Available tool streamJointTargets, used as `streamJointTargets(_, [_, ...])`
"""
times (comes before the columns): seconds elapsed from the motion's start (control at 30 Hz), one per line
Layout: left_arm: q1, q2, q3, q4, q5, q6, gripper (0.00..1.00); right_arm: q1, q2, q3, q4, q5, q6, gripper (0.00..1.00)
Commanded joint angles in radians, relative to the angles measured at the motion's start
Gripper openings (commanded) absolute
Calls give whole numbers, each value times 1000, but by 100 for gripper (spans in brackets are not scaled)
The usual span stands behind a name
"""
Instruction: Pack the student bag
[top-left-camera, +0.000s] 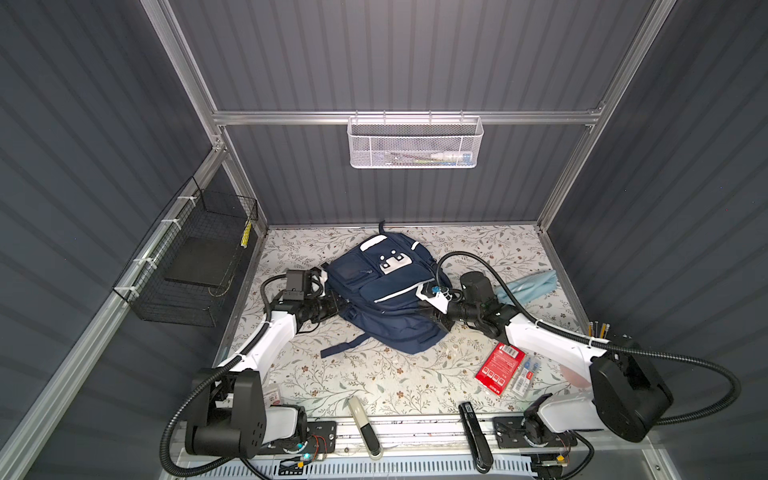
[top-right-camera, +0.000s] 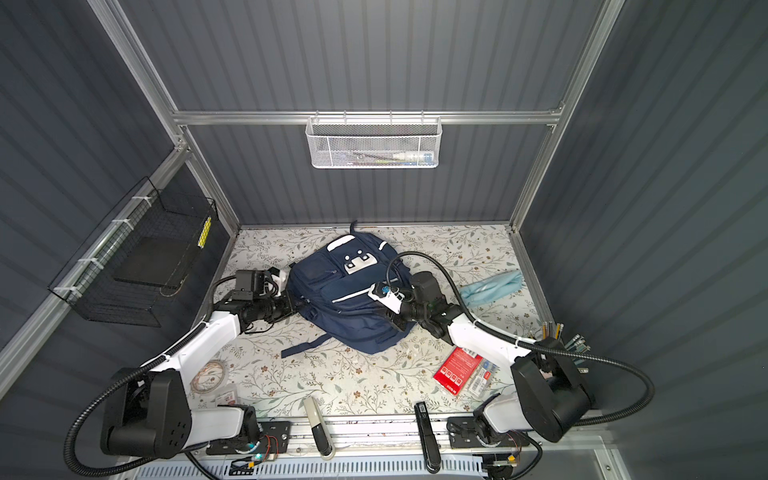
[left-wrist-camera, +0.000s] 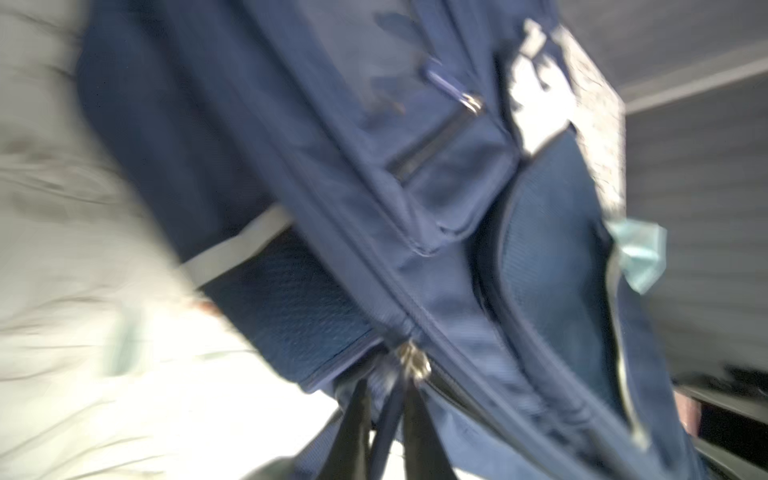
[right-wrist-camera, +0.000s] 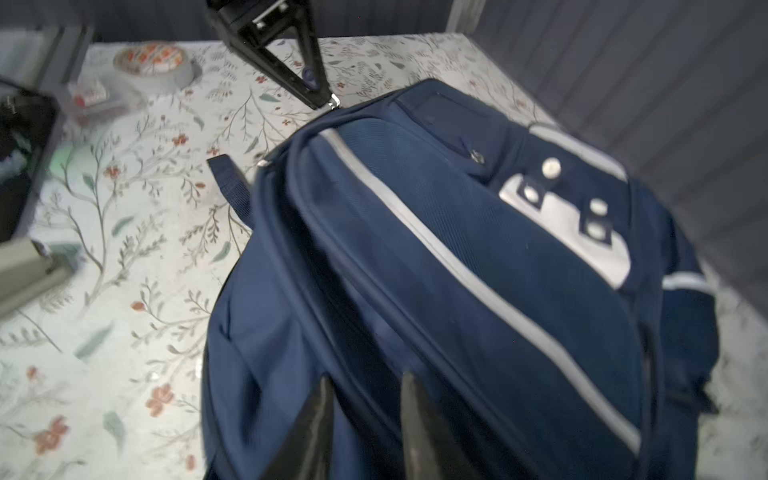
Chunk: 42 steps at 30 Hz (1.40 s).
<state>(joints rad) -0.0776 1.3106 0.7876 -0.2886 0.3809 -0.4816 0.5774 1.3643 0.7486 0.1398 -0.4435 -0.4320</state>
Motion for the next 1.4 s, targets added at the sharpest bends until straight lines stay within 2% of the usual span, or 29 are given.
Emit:
streamJointTargets(0.0, [11, -60, -8, -6, -107, -28, 39, -2, -87, -21, -43, 216, 182, 49])
streamJointTargets(0.07, [-14, -105, -1, -35, -126, -21, 59, -1, -165, -45, -53, 384, 317, 59])
streamJointTargets(0.13, [-52, -144, 20, -67, -146, -8, 72, -8, -234, -57, -102, 600, 486, 64])
streamJointTargets(0.2, [-130, -163, 62, -86, -172, 43, 79, -34, -298, -49, -196, 744, 620, 68])
streamJointTargets(0.23, [-178, -161, 92, -99, -189, 80, 82, -64, -316, -41, -242, 765, 660, 69])
streamJointTargets(0.33, [-338, -102, 187, -124, -236, 189, 91, -174, -328, -9, -348, 740, 772, 70])
streamJointTargets(0.47, [-580, 48, 305, -175, -418, 336, 94, -297, -281, 52, -455, 729, 869, 74])
streamJointTargets(0.6, [-759, 265, 478, -298, -622, 473, 96, -451, -199, 101, -484, 562, 887, 76])
streamJointTargets(0.8, [-797, 491, 659, -360, -821, 511, 95, -580, -116, 155, -507, 458, 896, 77])
streamJointTargets(0.83, [-797, 523, 681, -368, -854, 509, 94, -591, -112, 153, -502, 450, 900, 78])
streamJointTargets(0.9, [-797, 573, 708, -371, -852, 523, 89, -598, -108, 148, -498, 446, 906, 79])
streamJointTargets(0.93, [-796, 593, 716, -364, -823, 531, 81, -602, -104, 142, -494, 449, 912, 79])
streamJointTargets(0.97, [-796, 609, 723, -362, -798, 536, 68, -607, -98, 140, -492, 456, 921, 80])
streamJointTargets(1.0, [-796, 621, 733, -361, -779, 528, 49, -618, -84, 142, -495, 452, 933, 80])
streamJointTargets(1.03, [-794, 629, 741, -360, -771, 515, 18, -633, -66, 150, -504, 439, 946, 81])
streamJointTargets(1.07, [-795, 632, 750, -364, -767, 500, 0, -647, -47, 159, -516, 425, 962, 81])
streamJointTargets(1.27, [-756, 502, 776, -364, -663, 370, 0, -711, 77, 181, -499, 388, 994, 81])
streamJointTargets(1.37, [-705, 404, 758, -331, -564, 304, 0, -721, 172, 231, -518, 382, 988, 78])
